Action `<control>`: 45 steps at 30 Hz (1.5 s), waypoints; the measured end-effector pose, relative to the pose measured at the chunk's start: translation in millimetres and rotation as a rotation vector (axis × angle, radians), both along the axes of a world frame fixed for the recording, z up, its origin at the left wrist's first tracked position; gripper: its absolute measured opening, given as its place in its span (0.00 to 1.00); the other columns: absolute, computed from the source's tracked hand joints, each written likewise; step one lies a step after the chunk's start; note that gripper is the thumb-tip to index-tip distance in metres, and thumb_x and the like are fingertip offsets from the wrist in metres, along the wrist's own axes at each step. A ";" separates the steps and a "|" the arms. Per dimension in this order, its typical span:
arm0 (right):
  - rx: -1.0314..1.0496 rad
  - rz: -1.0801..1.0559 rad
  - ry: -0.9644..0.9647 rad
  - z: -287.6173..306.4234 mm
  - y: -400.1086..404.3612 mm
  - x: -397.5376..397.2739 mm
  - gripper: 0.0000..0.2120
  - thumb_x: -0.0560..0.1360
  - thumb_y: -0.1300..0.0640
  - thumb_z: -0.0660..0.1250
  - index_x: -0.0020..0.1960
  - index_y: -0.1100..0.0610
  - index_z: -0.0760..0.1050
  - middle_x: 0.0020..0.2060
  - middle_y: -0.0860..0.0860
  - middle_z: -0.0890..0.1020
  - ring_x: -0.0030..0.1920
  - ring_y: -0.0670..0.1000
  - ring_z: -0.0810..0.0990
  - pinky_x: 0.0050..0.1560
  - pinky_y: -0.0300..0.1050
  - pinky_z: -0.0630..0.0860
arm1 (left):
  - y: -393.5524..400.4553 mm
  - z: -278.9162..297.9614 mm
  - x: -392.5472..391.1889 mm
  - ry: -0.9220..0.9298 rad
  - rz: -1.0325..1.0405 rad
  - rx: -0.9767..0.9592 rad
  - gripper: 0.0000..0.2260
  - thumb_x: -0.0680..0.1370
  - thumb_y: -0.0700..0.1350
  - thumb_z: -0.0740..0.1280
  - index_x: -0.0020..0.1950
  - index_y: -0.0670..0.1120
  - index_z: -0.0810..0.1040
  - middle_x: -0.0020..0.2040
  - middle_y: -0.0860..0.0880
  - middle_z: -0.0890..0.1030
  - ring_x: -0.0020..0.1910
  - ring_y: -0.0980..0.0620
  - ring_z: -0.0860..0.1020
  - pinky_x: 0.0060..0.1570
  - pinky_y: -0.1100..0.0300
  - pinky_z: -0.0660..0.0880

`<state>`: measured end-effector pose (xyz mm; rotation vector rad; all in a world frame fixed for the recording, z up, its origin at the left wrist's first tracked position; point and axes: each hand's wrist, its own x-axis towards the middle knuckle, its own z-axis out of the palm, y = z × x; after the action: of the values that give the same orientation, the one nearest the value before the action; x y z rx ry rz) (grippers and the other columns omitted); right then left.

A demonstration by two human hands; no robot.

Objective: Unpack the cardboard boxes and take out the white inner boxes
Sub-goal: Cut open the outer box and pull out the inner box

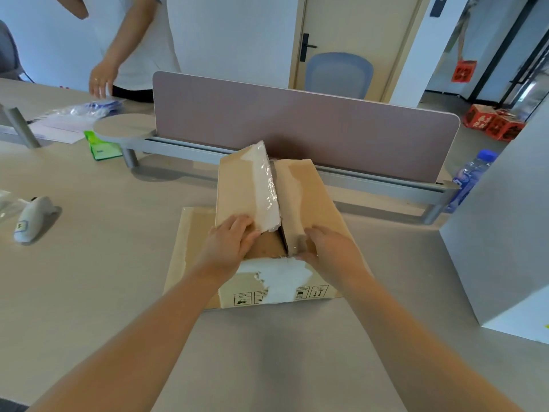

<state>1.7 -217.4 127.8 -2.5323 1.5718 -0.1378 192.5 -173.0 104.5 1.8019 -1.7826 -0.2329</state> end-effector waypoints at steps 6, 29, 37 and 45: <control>-0.029 0.034 0.061 5.5 -1.0 6.5 0.22 0.78 0.44 0.57 0.70 0.50 0.63 0.68 0.49 0.68 0.66 0.54 0.69 0.59 0.47 0.69 | -2.7 3.2 9.7 -0.007 -0.044 0.012 0.30 0.75 0.60 0.49 0.66 0.40 0.70 0.65 0.46 0.73 0.61 0.46 0.72 0.53 0.63 0.63; -0.028 0.118 0.135 26.7 -5.7 34.8 0.18 0.74 0.52 0.66 0.60 0.55 0.65 0.59 0.55 0.65 0.59 0.56 0.67 0.56 0.52 0.71 | -13.2 -0.9 23.7 -0.027 -0.080 -0.021 0.36 0.70 0.63 0.41 0.59 0.39 0.73 0.58 0.45 0.76 0.55 0.43 0.75 0.53 0.56 0.68; -0.108 0.062 -0.091 37.4 -8.6 19.0 0.11 0.77 0.55 0.63 0.58 0.54 0.67 0.61 0.52 0.67 0.49 0.47 0.73 0.51 0.38 0.75 | -10.1 3.8 27.4 -0.006 -0.122 -0.012 0.32 0.73 0.61 0.44 0.61 0.40 0.71 0.54 0.47 0.75 0.53 0.46 0.73 0.51 0.59 0.65; -0.286 -0.066 0.009 43.4 1.5 31.1 0.16 0.80 0.50 0.55 0.64 0.55 0.66 0.65 0.52 0.68 0.60 0.53 0.74 0.54 0.46 0.78 | -3.0 38.3 30.2 -0.588 -0.206 -0.060 0.42 0.69 0.33 0.71 0.75 0.55 0.53 0.74 0.44 0.62 0.70 0.43 0.66 0.67 0.52 0.66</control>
<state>32.8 -215.9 171.2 -2.6914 1.7522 -0.3866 222.6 -176.0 142.9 1.7547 -2.3484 0.3040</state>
